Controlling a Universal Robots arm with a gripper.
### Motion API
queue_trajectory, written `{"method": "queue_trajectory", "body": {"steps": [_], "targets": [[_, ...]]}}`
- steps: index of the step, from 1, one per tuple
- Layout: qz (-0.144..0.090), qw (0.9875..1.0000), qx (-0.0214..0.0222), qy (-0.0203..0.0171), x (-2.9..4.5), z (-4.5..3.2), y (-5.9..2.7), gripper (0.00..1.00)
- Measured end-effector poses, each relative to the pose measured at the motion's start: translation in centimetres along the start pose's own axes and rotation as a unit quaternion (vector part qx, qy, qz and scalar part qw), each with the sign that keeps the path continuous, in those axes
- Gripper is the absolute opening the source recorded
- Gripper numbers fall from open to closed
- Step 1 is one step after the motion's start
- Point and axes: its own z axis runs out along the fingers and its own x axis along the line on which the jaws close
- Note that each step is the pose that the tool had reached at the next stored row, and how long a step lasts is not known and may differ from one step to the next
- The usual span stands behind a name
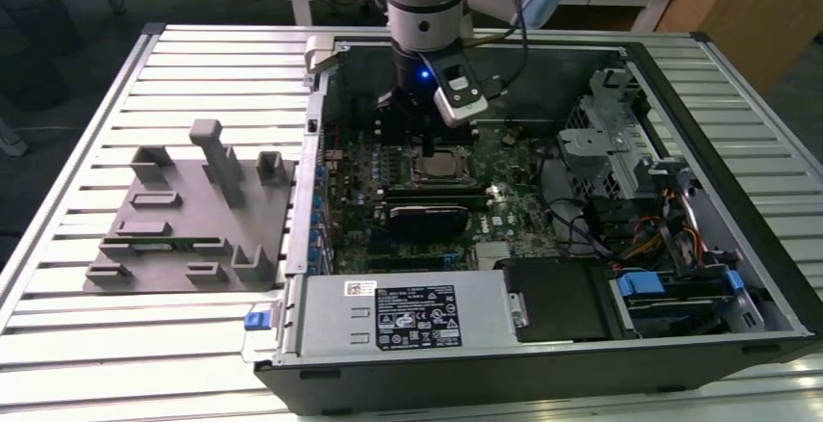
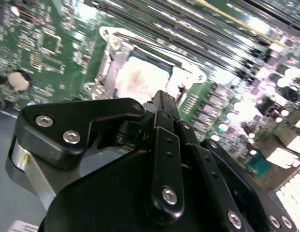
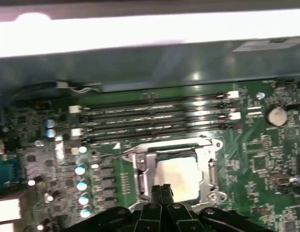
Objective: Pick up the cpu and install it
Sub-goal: 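Close the cpu cover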
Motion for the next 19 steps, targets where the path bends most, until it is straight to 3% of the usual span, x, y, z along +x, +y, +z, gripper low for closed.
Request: {"method": "queue_trajectory", "body": {"steps": [5,19], "targets": [[0.0,1.0,0.0004,0.0022,-1.51,0.14,0.19,0.11],[0.0,1.0,0.0004,0.0029,-1.77,-1.35,0.21,0.11]]}}
